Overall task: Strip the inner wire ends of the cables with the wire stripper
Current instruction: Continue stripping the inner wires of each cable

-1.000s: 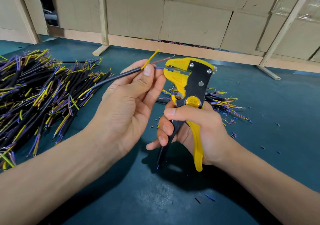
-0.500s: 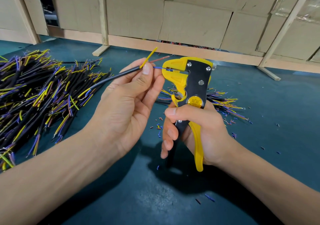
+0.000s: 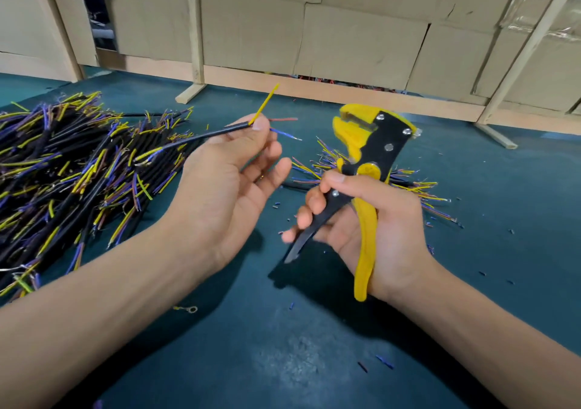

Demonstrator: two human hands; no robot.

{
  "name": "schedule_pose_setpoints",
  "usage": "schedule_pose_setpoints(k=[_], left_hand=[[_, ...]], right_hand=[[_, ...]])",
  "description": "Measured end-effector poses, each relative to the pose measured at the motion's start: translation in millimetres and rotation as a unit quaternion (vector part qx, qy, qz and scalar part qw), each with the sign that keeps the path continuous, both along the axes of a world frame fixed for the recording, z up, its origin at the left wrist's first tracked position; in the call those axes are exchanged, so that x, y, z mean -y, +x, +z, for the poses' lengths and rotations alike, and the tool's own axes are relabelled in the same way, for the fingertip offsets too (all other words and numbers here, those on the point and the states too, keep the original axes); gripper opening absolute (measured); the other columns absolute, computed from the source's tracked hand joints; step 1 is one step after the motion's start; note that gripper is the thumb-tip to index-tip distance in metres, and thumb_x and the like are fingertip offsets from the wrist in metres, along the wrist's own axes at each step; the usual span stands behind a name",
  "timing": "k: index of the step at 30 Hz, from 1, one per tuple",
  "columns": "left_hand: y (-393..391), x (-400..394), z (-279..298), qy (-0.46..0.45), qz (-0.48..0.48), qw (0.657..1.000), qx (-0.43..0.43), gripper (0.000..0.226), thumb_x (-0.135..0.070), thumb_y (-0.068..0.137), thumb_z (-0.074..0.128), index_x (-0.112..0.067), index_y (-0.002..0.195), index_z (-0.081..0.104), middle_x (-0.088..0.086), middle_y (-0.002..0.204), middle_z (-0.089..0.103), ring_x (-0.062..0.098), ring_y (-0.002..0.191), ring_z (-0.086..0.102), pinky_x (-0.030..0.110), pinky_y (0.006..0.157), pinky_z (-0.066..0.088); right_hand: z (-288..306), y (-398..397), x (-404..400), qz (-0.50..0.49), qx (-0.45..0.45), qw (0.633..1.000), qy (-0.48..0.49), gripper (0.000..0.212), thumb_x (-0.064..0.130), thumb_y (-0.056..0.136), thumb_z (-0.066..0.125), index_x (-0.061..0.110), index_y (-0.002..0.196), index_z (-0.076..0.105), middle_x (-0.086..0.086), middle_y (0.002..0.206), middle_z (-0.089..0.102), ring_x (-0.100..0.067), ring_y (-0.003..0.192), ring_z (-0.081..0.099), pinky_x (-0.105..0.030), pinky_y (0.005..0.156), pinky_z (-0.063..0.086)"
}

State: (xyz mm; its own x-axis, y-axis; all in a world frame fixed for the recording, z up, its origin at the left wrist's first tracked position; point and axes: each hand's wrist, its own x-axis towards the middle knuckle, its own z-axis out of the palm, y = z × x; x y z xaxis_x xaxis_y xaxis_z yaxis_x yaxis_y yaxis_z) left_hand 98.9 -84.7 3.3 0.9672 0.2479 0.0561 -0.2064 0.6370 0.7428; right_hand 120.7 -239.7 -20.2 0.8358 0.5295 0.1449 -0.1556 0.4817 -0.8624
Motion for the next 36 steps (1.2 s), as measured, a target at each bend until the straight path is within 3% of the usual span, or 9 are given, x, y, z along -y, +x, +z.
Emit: schedule_pose_setpoints(k=[6,10,13,15,19,23,29,33,36], left_hand=[[22,-13,17,0.354,0.093,0.929,-0.053,0.017,-0.012,0.095,0.057,-0.019,0.081,0.056,0.004,0.079,0.061,0.02,0.078,0.056,0.036,0.064,0.053],[56,-4,30,0.742,0.13,0.657,0.03,0.013,-0.027,0.084,0.054,-0.015,0.08,0.053,0.005,0.077,0.063,0.033,0.078,0.059,0.035,0.061,0.039],[79,12,29,0.882,0.079,0.46,0.067,0.006,-0.017,0.085,0.054,-0.013,0.089,0.054,0.013,0.093,0.064,0.038,0.093,0.058,0.034,0.067,0.037],[89,13,17,0.921,-0.006,0.382,0.075,0.031,-0.019,0.09,0.056,-0.015,0.12,0.06,0.013,0.117,0.061,0.035,0.113,0.053,0.038,0.088,0.046],[73,-24,8,0.909,0.008,0.416,0.034,0.049,-0.035,0.092,0.059,-0.029,0.14,0.048,0.007,0.131,0.052,0.031,0.125,0.043,0.047,0.103,0.042],[41,-94,3,0.925,0.144,0.298,-0.185,0.046,-0.049,0.091,0.058,-0.018,0.124,0.057,0.015,0.128,0.054,0.04,0.123,0.044,0.047,0.097,0.043],[30,-96,0,0.897,0.108,0.345,-0.255,0.011,-0.022,0.09,0.059,-0.018,0.084,0.051,0.013,0.113,0.064,0.036,0.114,0.053,0.044,0.096,0.036],[25,-92,-2,0.899,0.158,0.345,-0.219,0.017,-0.019,0.088,0.054,-0.017,0.073,0.046,0.014,0.101,0.065,0.035,0.095,0.054,0.043,0.091,0.034],[22,-90,1,0.868,0.223,0.424,-0.134,0.016,-0.021,0.091,0.051,-0.007,0.088,0.058,0.018,0.098,0.064,0.041,0.095,0.059,0.045,0.086,0.041]], right_hand=[[17,16,22,-0.273,0.023,0.962,0.013,0.015,0.005,0.089,0.064,0.006,0.074,0.059,-0.013,0.064,0.053,-0.033,0.059,0.058,-0.051,0.067,0.057],[24,28,36,-0.387,0.047,0.921,-0.011,0.018,0.002,0.093,0.062,0.001,0.076,0.056,-0.01,0.057,0.056,-0.032,0.057,0.06,-0.051,0.064,0.062],[20,31,40,-0.44,0.17,0.871,-0.134,0.022,0.008,0.092,0.063,-0.002,0.072,0.057,-0.005,0.053,0.06,-0.026,0.056,0.062,-0.042,0.062,0.059],[15,29,38,-0.453,0.228,0.838,-0.2,0.024,0.015,0.088,0.064,-0.005,0.075,0.06,-0.016,0.061,0.064,-0.023,0.057,0.064,-0.033,0.062,0.054],[8,26,35,-0.46,0.289,0.779,-0.315,0.023,0.033,0.084,0.065,0.011,0.076,0.06,-0.01,0.064,0.062,-0.031,0.064,0.06,-0.04,0.064,0.052],[6,20,32,-0.442,0.379,0.728,-0.362,0.023,0.036,0.083,0.064,0.017,0.074,0.055,0.001,0.065,0.056,-0.018,0.058,0.048,-0.02,0.053,0.038],[-2,12,22,-0.39,0.498,0.656,-0.412,0.015,0.025,0.071,0.07,0.012,0.075,0.064,0.002,0.06,0.055,-0.021,0.063,0.044,-0.025,0.056,0.04],[-4,12,20,-0.39,0.483,0.674,-0.4,0.013,0.026,0.071,0.072,0.016,0.076,0.065,0.004,0.059,0.056,-0.016,0.062,0.046,-0.014,0.057,0.038],[-2,13,21,-0.399,0.437,0.7,-0.399,0.012,0.029,0.074,0.07,0.022,0.074,0.061,0.007,0.057,0.055,-0.008,0.058,0.05,-0.007,0.056,0.035]])
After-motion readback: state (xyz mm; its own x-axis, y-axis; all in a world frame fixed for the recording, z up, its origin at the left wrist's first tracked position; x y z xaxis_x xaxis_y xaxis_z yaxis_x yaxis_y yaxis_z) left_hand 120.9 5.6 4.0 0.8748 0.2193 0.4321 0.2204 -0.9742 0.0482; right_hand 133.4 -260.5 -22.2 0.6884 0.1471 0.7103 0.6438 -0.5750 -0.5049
